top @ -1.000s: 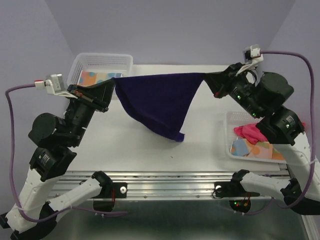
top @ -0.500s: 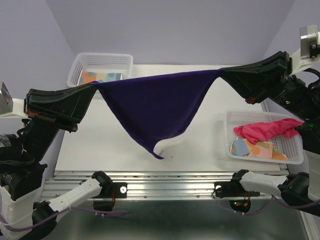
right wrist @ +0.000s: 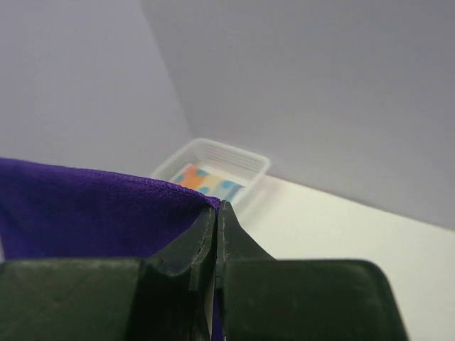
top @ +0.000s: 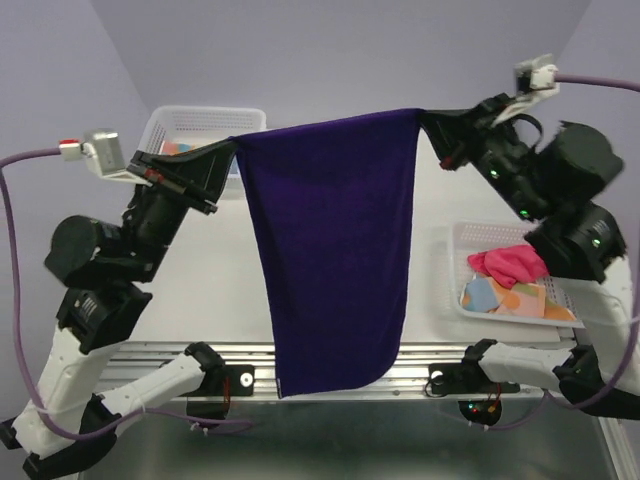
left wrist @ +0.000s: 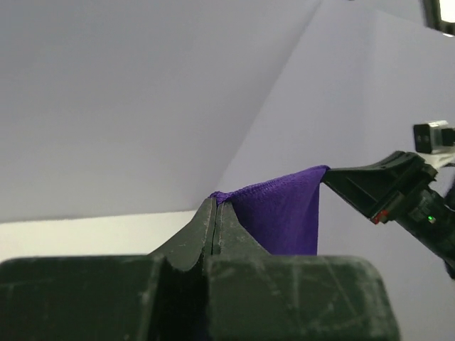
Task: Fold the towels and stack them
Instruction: Flatten out the crumpled towel, then fold the towel
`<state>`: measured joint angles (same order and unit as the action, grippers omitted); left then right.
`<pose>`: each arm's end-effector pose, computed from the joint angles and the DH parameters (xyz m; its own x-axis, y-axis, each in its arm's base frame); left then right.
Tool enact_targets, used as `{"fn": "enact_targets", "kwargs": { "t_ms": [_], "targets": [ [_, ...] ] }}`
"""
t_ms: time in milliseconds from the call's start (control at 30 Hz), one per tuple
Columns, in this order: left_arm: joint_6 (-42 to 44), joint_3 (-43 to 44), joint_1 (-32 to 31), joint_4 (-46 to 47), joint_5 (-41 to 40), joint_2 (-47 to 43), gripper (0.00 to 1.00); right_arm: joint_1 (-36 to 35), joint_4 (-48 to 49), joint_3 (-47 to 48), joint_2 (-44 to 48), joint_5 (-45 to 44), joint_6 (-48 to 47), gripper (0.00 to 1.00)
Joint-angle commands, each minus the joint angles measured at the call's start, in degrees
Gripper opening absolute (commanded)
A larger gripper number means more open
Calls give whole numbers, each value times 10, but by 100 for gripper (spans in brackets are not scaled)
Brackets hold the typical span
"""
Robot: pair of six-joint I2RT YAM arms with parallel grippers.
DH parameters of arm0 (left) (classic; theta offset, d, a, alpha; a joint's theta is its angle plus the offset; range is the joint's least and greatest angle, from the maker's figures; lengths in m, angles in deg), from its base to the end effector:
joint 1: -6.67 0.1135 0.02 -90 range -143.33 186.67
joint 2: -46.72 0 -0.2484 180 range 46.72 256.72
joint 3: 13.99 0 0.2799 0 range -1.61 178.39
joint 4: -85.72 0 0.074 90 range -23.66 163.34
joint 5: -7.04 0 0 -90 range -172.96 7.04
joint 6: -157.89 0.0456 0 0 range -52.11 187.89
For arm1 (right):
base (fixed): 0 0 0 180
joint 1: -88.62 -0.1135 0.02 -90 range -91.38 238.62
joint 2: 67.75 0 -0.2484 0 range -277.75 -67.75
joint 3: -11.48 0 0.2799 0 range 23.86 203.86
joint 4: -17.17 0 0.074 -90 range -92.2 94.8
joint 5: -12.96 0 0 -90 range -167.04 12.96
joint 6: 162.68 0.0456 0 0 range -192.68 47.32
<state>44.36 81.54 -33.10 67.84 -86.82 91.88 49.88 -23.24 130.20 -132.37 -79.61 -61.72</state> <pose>0.0974 -0.0771 0.5694 0.1411 -0.6357 -0.7589 0.7100 0.5992 -0.3699 0.1525 0.1197 0.5930 0.0688 0.2987 -0.9519 -0.6155 0.7636 0.1951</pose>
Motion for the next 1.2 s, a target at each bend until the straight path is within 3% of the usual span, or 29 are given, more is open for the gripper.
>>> {"fn": "enact_targets", "kwargs": {
  "t_ms": [0, 100, 133, 167, 233, 300, 333, 433, 533, 733, 933, 1067, 1167],
  "targets": [
    [37, -36, 1, 52, -166, 62, 0, 6, 92, -58, -83, -233, -71, 1],
    [47, -45, 38, 86, -186, 133, 0, 58, 133, -80, -141, -235, -74, 1],
    [43, -43, 57, 90, -169, 154, 0, 85, 140, -83, -156, -211, -65, 1],
    [30, -34, 115, 98, -111, 203, 0, 113, 152, -81, -192, -152, -34, 1],
    [19, -16, 159, 105, -78, 261, 0, 180, 176, -84, -229, -99, -16, 1],
    [40, 21, 190, 127, -52, 380, 0, 211, 237, -93, -291, -33, -22, 1],
    [52, 34, 195, 140, -43, 381, 0, 220, 251, -85, -319, -32, -26, 1],
    [88, 112, 211, 162, -19, 502, 0, 252, 275, -44, -424, 8, -17, 1],
    [95, 243, 226, 106, -34, 660, 0, 277, 275, 57, -521, 81, -10, 1],
    [117, 369, 240, 95, -25, 794, 0, 292, 288, 144, -627, 164, -42, 1],
    [124, 327, 245, 101, -3, 784, 0, 294, 284, 88, -613, 189, -34, 1],
    [116, 208, 245, 127, 10, 695, 0, 293, 297, -18, -545, 240, -10, 1],
    [100, 68, 245, 165, 11, 624, 0, 292, 314, -112, -483, 273, 17, 1]
  ]
}}
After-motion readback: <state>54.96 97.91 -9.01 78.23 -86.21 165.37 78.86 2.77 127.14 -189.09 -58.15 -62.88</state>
